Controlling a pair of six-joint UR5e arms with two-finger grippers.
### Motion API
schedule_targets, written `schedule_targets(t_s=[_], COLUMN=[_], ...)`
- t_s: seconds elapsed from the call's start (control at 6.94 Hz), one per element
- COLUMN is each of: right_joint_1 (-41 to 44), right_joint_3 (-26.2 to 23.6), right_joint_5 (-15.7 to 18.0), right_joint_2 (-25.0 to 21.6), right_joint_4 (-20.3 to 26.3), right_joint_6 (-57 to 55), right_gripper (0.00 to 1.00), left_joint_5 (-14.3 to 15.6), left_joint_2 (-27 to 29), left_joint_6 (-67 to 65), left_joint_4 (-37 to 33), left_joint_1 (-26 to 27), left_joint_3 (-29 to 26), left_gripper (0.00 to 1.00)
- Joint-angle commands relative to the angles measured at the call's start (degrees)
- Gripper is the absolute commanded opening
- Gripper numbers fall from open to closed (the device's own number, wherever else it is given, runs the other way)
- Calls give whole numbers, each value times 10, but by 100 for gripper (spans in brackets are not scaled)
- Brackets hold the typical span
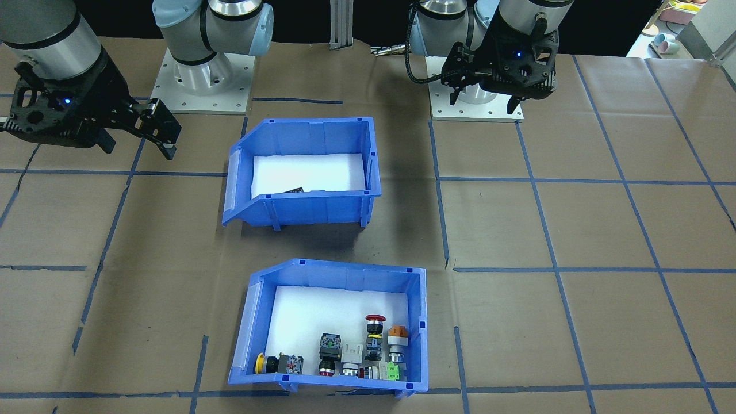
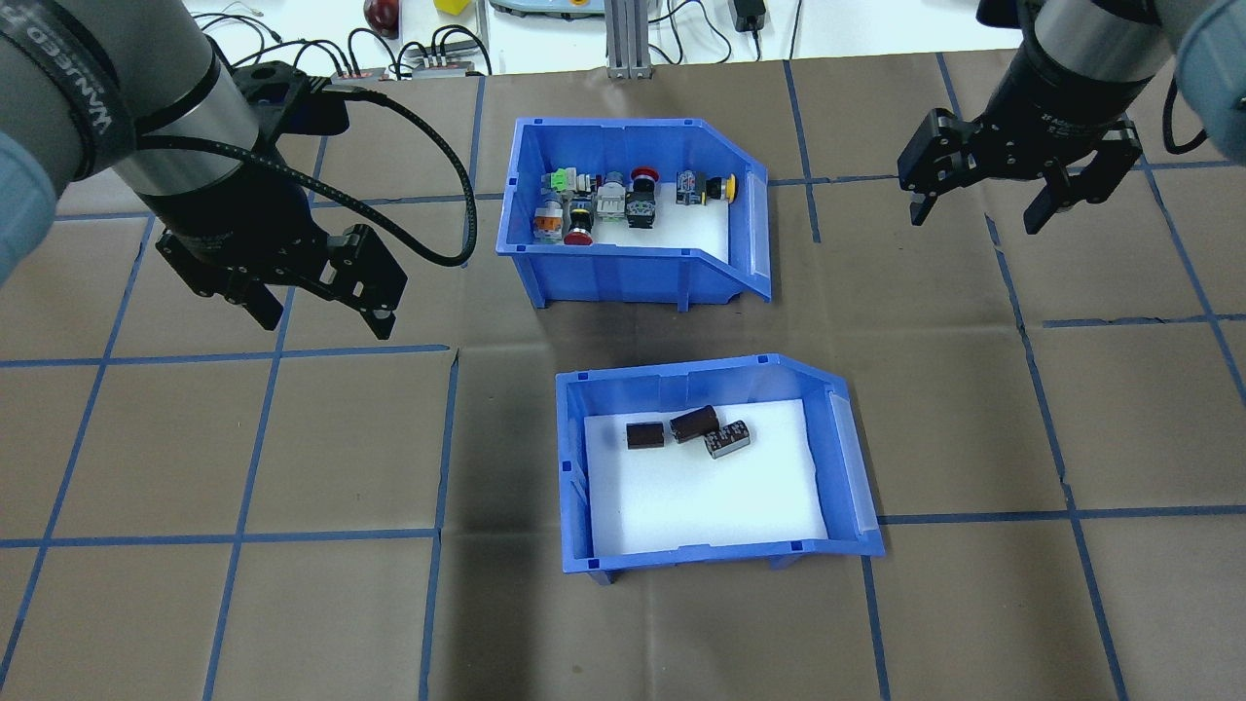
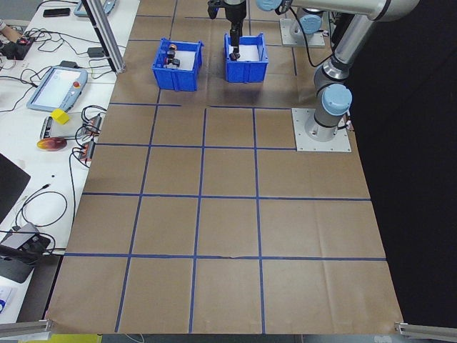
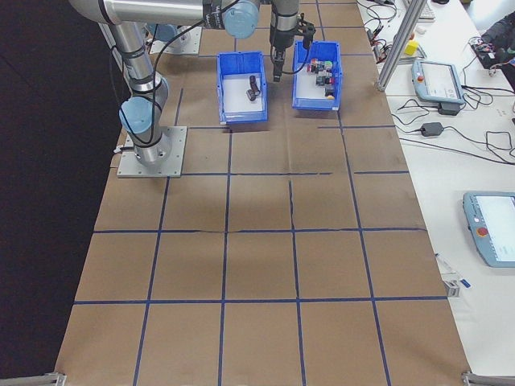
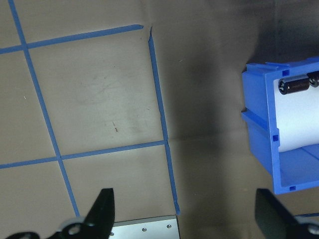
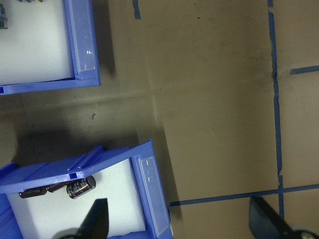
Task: Place button box in front
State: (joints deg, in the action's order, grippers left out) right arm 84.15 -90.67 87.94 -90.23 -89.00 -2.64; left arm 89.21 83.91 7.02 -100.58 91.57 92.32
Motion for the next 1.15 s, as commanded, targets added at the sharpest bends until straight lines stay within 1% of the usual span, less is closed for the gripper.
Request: schedule_targets(t_s=[0.0,0.29,1.01], right_joint_1=[15,25,25], right_joint_3=[1,0,-2], right_joint_5=[0,18,18], right_joint_2=[-1,0,0], right_joint_4=[2,-2,-5], right_joint_6=[-17,-16,-16], right_gripper=[100,100,100], left_joint_5=[2,2,3], left_joint_2=[-2,-3,-3], left_joint_6=[1,0,2], left_joint_4=[-1,-3,-4], left_joint_1=[0,1,1], left_joint_3=[1,3,4], left_gripper=[99,99,99])
